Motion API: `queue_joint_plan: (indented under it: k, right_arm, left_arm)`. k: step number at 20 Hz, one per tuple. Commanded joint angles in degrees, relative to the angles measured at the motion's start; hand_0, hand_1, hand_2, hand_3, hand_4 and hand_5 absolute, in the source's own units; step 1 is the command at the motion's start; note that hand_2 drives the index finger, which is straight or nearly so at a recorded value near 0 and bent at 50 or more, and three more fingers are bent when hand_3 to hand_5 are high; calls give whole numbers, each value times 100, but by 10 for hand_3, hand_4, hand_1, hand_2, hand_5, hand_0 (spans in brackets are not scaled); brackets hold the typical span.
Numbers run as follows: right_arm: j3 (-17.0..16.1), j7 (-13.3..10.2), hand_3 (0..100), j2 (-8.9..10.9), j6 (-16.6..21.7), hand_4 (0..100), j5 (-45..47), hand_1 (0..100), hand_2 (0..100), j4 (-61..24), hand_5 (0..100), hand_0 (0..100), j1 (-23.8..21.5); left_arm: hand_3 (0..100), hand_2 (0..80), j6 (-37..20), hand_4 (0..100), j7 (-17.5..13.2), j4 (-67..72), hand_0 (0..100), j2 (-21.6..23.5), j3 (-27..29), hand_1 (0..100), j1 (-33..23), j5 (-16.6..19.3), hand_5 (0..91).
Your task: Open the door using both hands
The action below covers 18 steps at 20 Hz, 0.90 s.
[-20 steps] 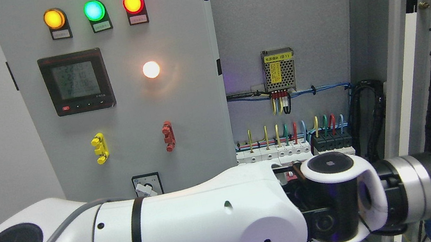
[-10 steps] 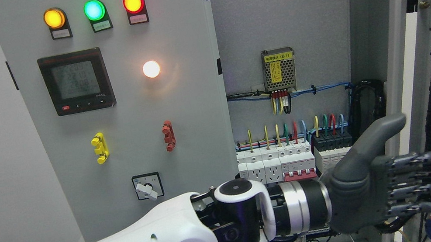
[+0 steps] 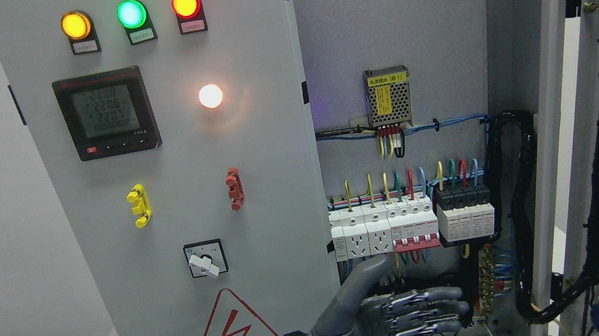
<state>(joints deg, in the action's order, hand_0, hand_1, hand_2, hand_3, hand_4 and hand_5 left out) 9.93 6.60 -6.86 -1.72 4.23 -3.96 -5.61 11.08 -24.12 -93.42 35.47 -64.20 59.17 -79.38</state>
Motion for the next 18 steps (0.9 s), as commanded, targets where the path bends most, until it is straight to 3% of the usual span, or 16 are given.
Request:
queue_joint_plan:
  k: [1,5,8,10,14,18]
  right_arm:
    - [0,-1,0,0,5,0,-1,0,0,0,0,107,-2]
    - [0,-1,0,0,-4,0,-1,0,0,0,0,107,-2]
    - [0,-1,0,0,5,0,-1,0,0,0,0,107,-2]
    - [0,-1,0,0,5,0,8,0,0,0,0,106,-2]
    - [0,-1,0,0,5,0,-1,0,0,0,0,107,7]
    - [0,-1,0,0,5,0,-1,0,0,0,0,107,-2]
  left_arm:
    - [0,0,-9,31,-662,-387,0,1498,2531,0,-2220,1466,0]
    - [0,0,-9,31,-1287,-353,0,1437,3957,0,-3962,2548,0]
    - [0,0,-18,30,-1376,-126,0,1419,4713,0,-5043,3243,0]
    - [0,0,-79,30,-1437,288,0,1026,5346,0,-5747,3883,0]
    - [0,0,-106,30,-1789,990,0,498,6094,0,-6531,5246,0]
    - [0,0,-456,30,-1789,1685,0,-39,6507,0,-6839,5907,0]
